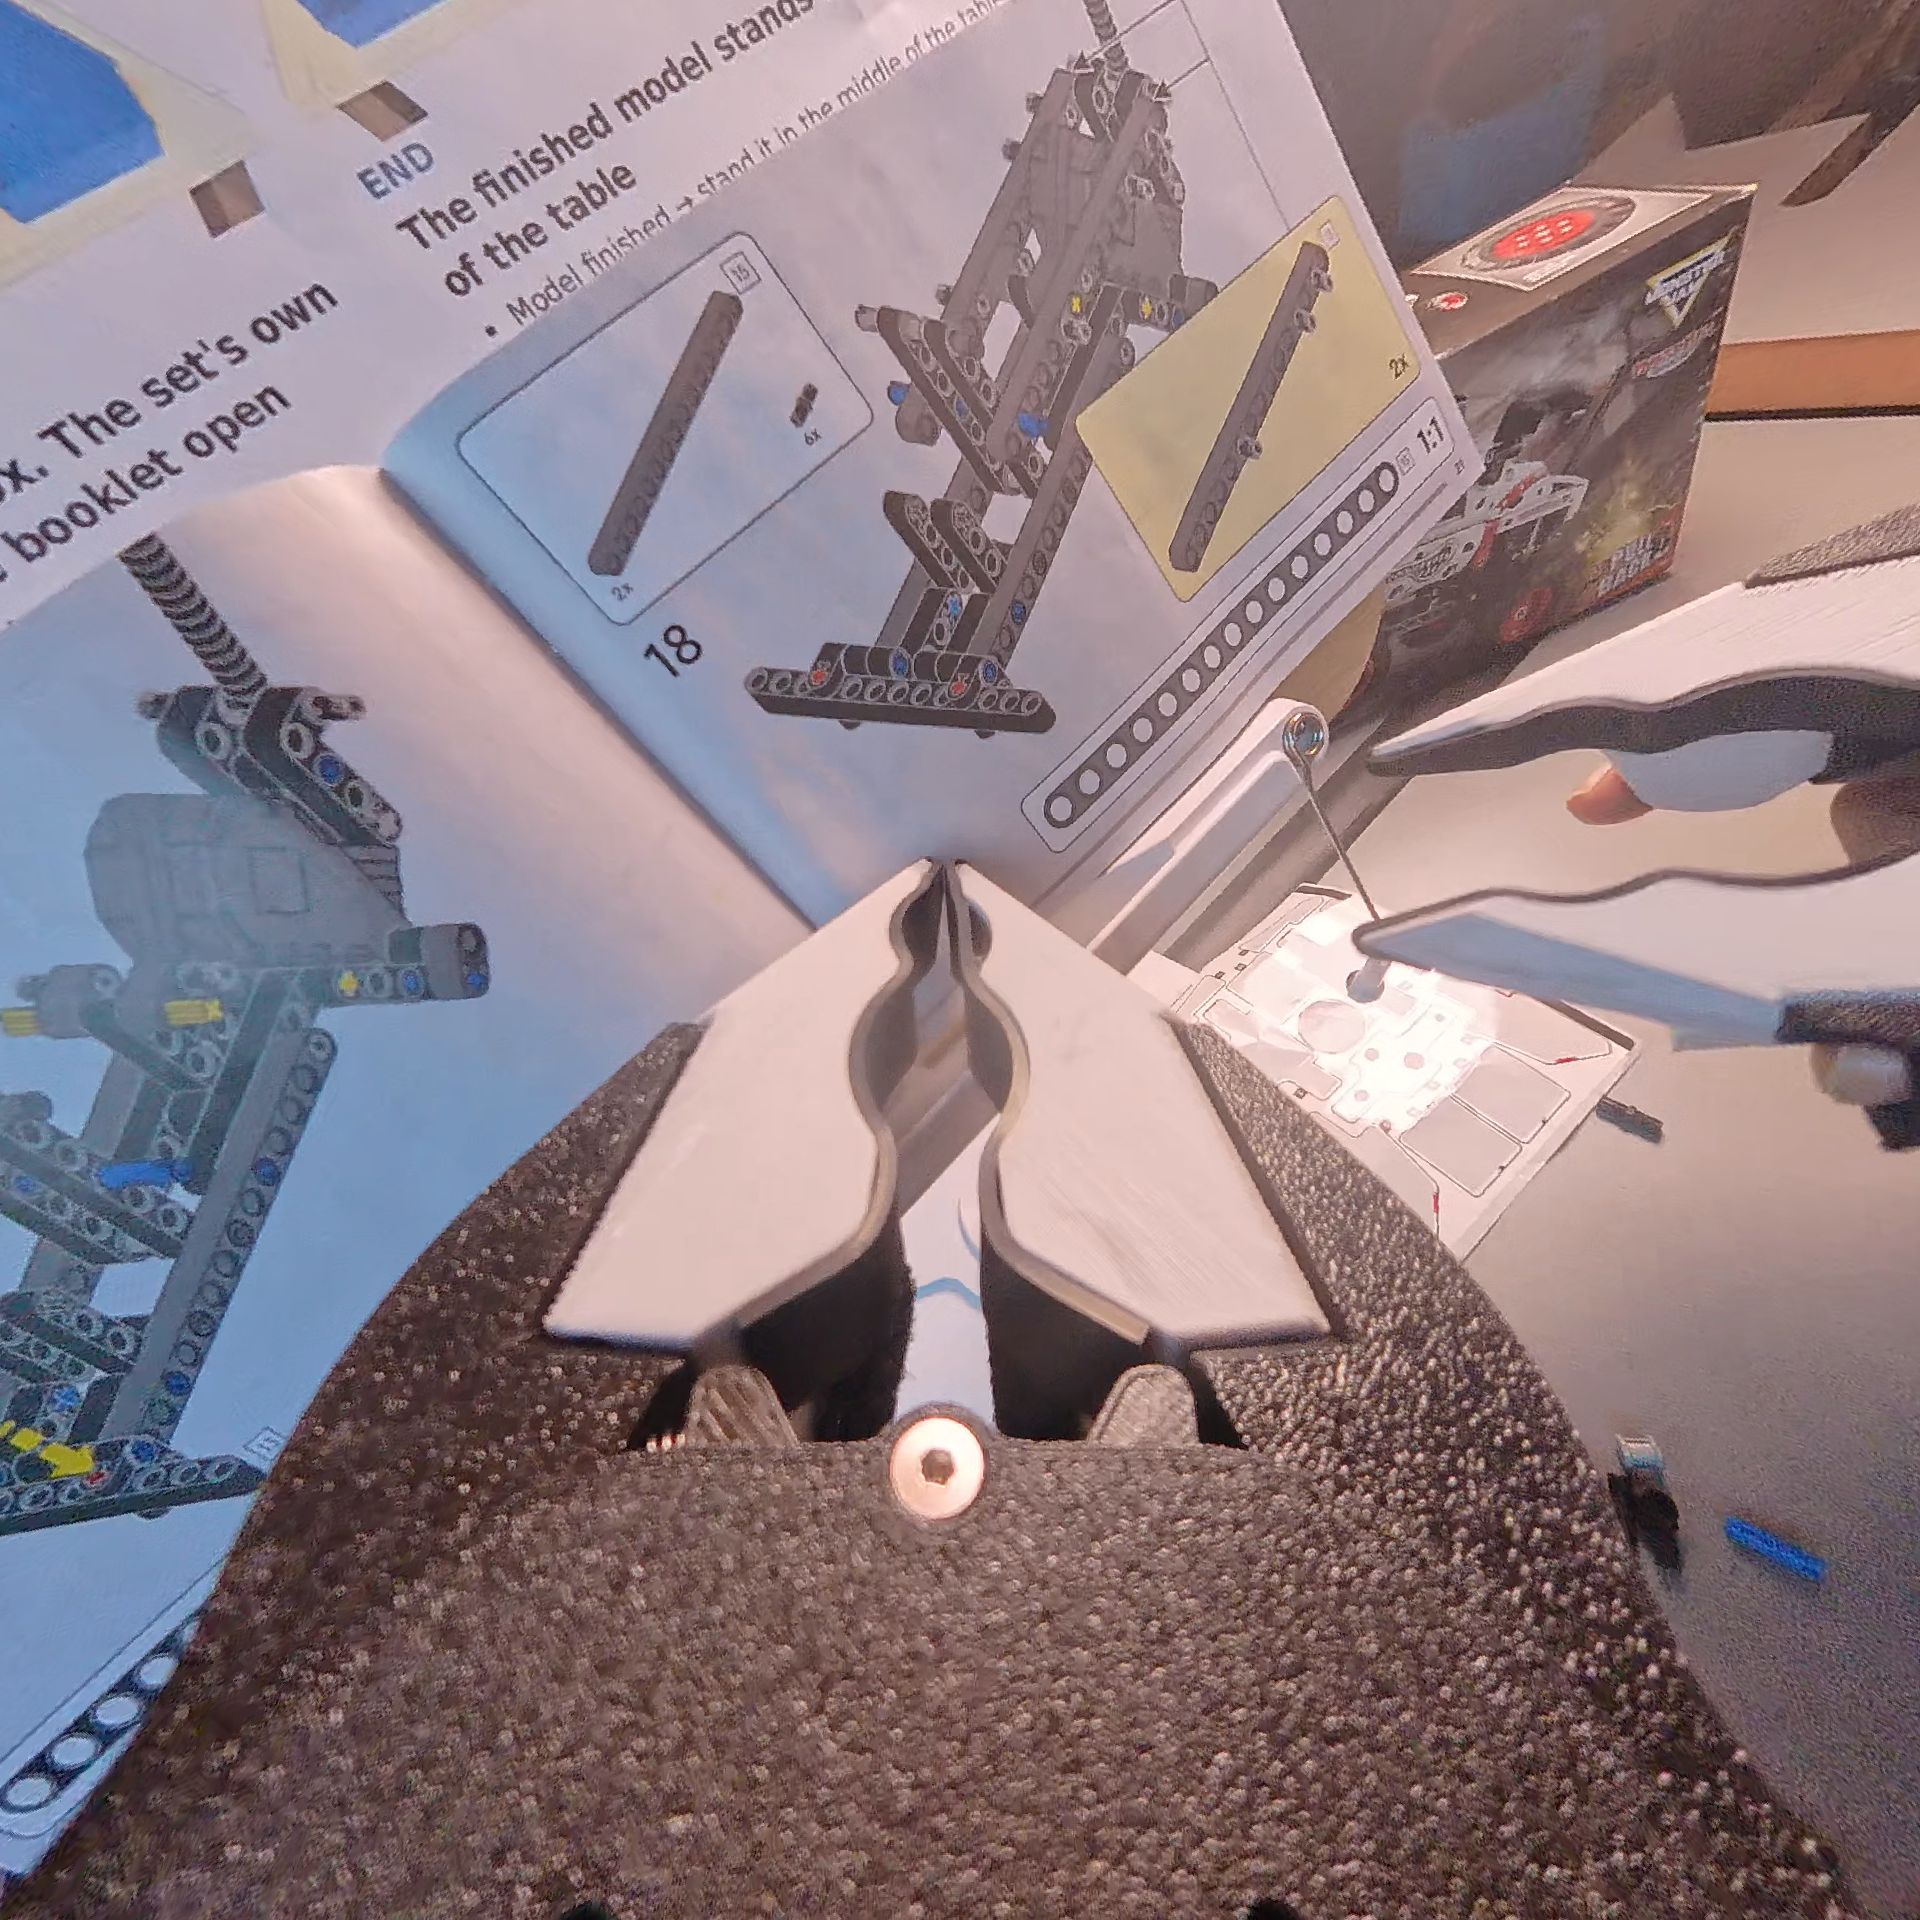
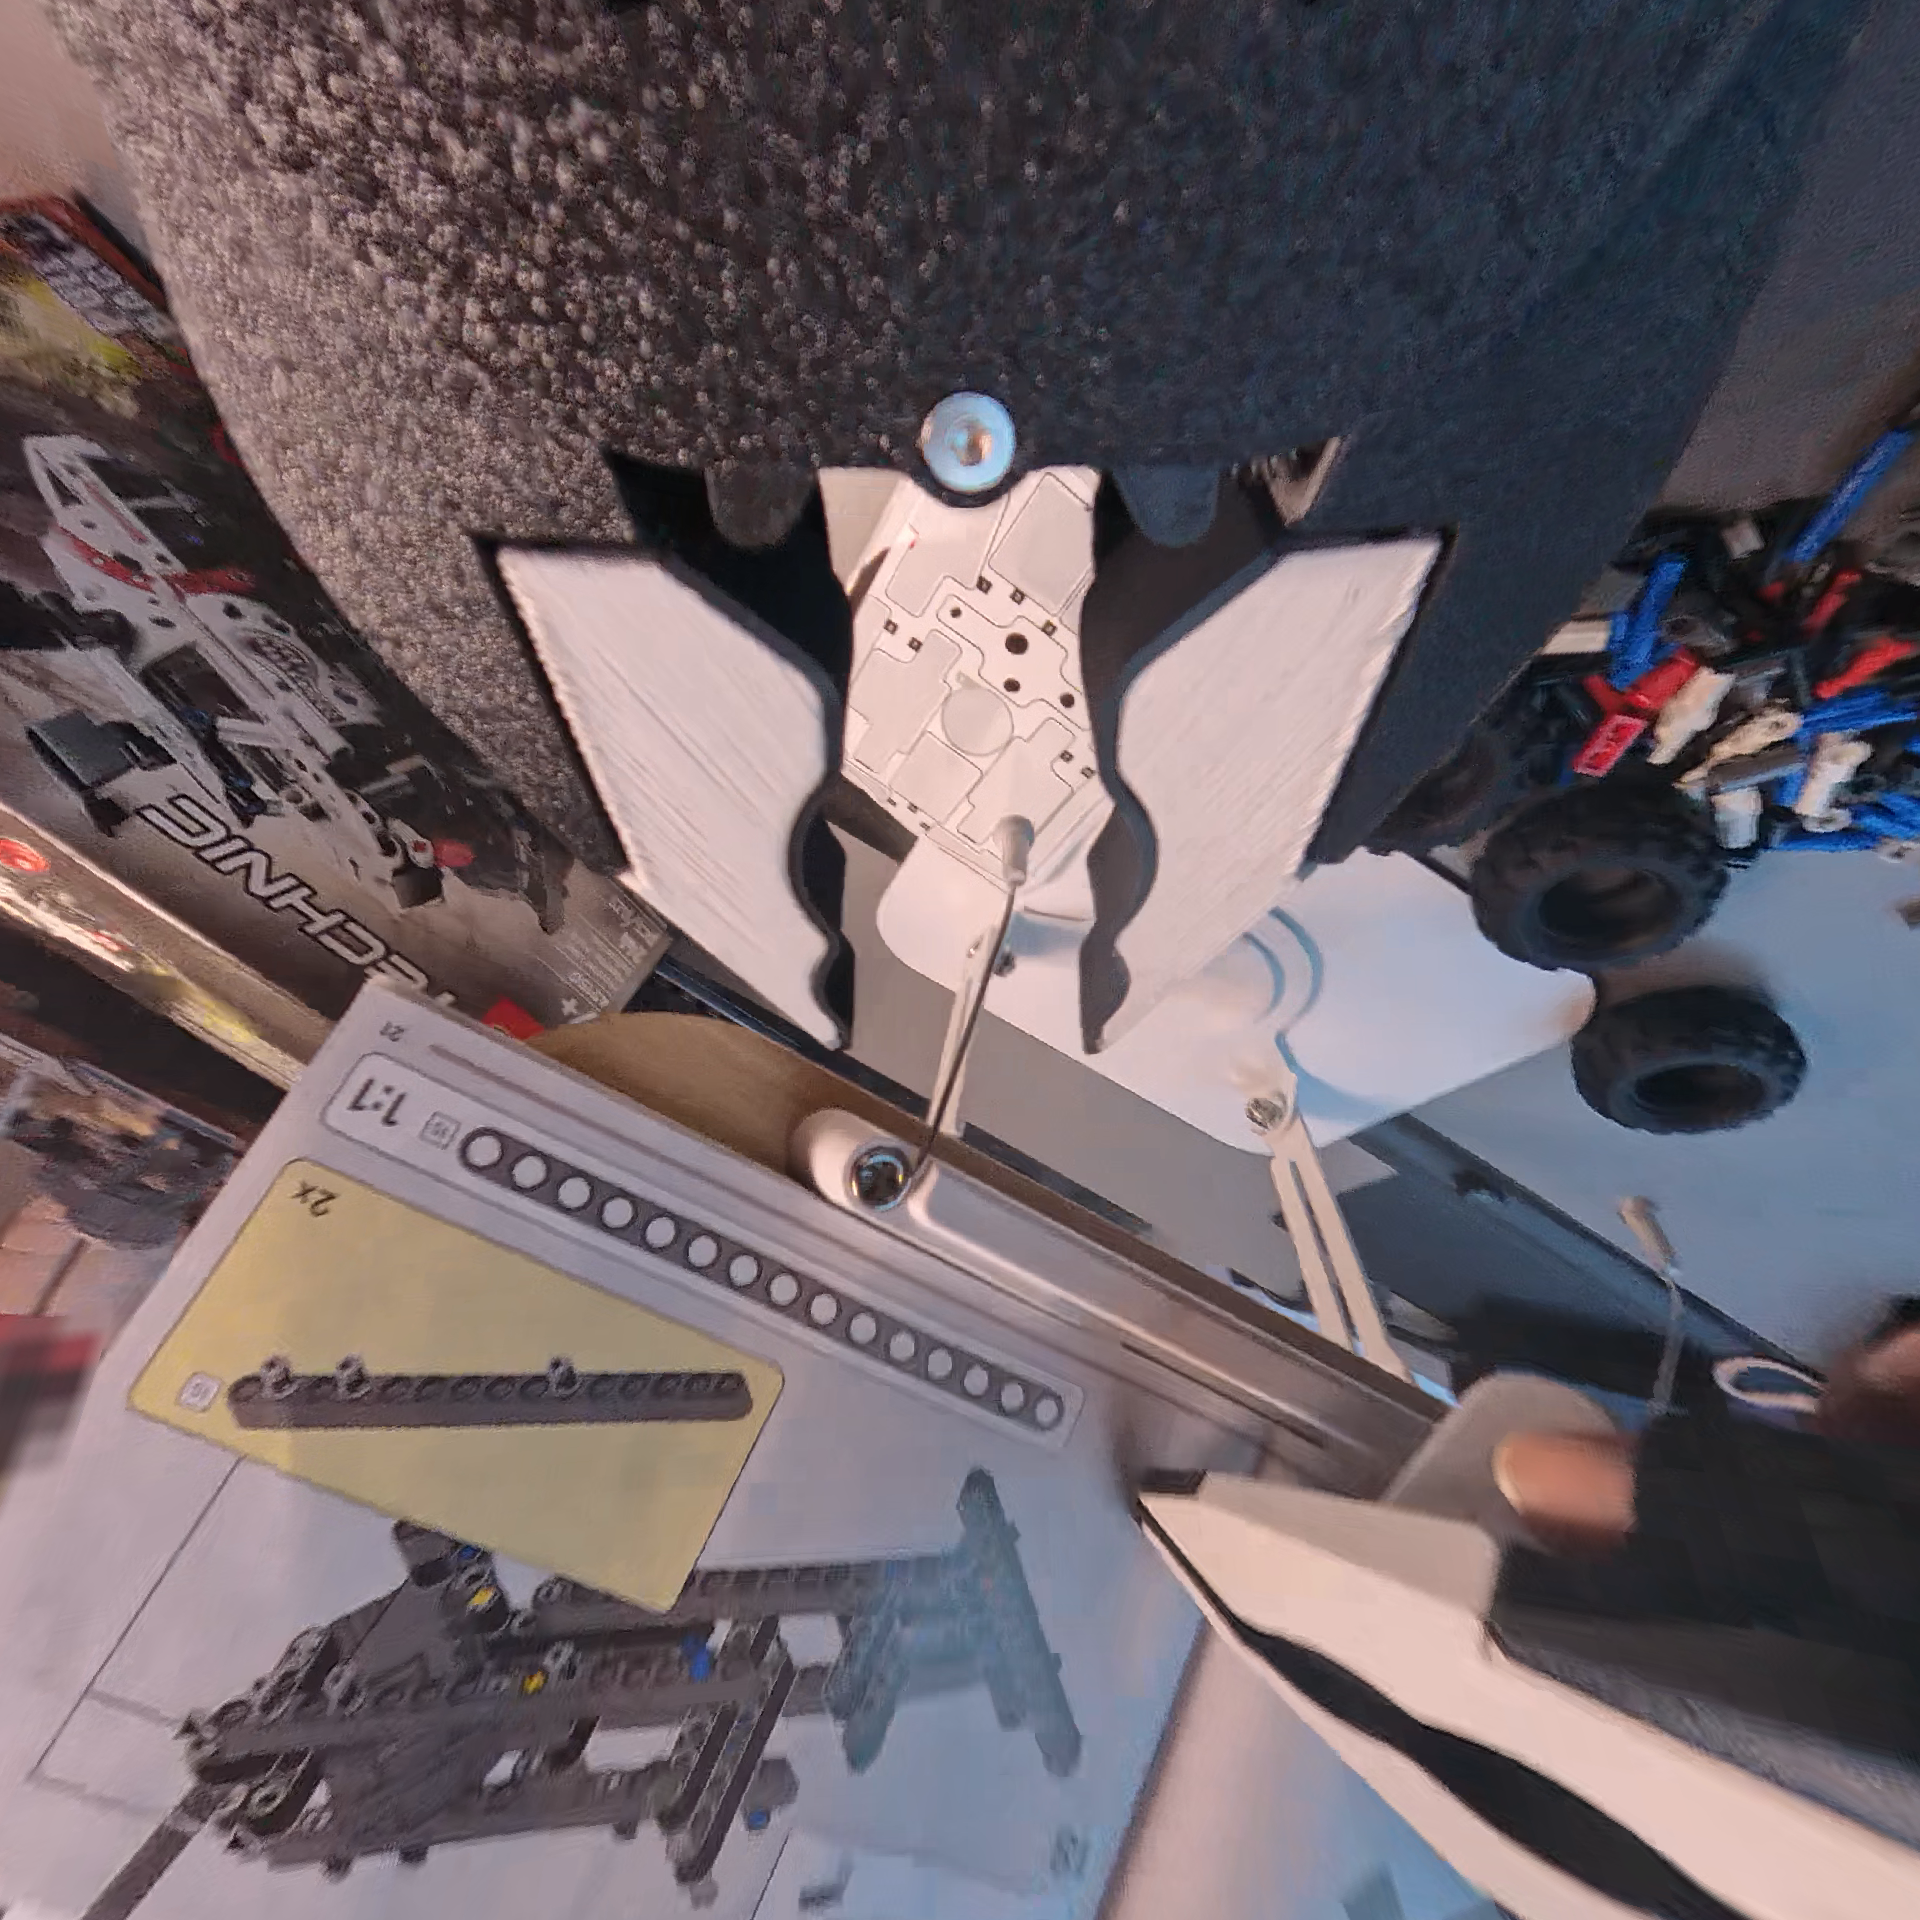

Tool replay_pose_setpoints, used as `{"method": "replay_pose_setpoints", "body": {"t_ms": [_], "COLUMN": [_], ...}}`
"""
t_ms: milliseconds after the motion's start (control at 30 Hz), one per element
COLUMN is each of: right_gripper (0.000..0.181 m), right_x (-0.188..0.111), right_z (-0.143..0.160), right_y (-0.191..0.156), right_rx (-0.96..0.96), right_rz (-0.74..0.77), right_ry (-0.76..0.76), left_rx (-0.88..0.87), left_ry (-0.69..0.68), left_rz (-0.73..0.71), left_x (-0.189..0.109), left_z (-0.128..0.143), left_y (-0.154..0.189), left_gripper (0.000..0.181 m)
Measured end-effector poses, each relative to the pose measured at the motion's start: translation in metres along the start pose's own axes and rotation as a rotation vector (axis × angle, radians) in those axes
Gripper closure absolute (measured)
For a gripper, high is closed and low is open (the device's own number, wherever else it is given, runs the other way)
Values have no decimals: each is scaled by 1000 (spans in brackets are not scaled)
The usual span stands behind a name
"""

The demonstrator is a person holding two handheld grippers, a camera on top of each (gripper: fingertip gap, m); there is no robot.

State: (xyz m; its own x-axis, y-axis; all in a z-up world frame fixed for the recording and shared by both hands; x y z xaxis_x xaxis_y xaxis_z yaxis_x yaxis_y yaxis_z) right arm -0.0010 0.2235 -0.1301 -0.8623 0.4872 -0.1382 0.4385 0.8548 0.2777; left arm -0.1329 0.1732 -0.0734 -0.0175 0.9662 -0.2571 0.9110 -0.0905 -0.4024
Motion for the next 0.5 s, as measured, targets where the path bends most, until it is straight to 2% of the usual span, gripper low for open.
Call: {"method": "replay_pose_setpoints", "body": {"t_ms": [33, 67, 133, 200, 300, 433, 467, 500], "right_gripper": [132, 138, 181, 179, 174, 173, 181, 181], "right_x": [6, 11, 10, -1, -5, 5, 8, 9], "right_z": [6, 12, 16, 7, -7, -32, -41, -56], "right_y": [-1, -3, 0, 12, 18, 20, 19, 12], "right_rx": [-20, -44, -165, -343, -469, -656, -716, -747], "right_rz": [56, 92, 232, 402, 516, 572, 589, 560], "right_ry": [-28, -54, -88, -77, -55, -32, -3, 99], "left_rx": [4, 12, 47, 68, 58, 38, 32, 27], "left_ry": [-7, -18, -34, -55, -74, -83, -81, -78], "left_rz": [-5, -8, -26, -39, -30, -16, -11, -5], "left_x": [1, 1, 2, 2, 4, 4, 4, 4], "left_z": [0, 1, 2, 2, 0, 0, 0, 1], "left_y": [1, 1, 2, 3, 2, -1, -1, -1], "left_gripper": [181, 181, 181, 181, 181, 181, 181, 181]}}
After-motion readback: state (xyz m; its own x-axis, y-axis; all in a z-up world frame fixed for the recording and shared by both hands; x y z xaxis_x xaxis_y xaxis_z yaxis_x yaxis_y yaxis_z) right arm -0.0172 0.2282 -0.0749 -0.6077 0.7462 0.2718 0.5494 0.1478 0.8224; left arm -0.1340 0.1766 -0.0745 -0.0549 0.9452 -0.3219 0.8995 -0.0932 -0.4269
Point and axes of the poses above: each gripper's, where its closed fingertips meet, x out along the fingers, z out of its underside, y = z × x across the jaws, the point moved 7 cm from there along -x, back along the fingers, and after that the axes turned 1 degree about x, right-handed, at the moved point
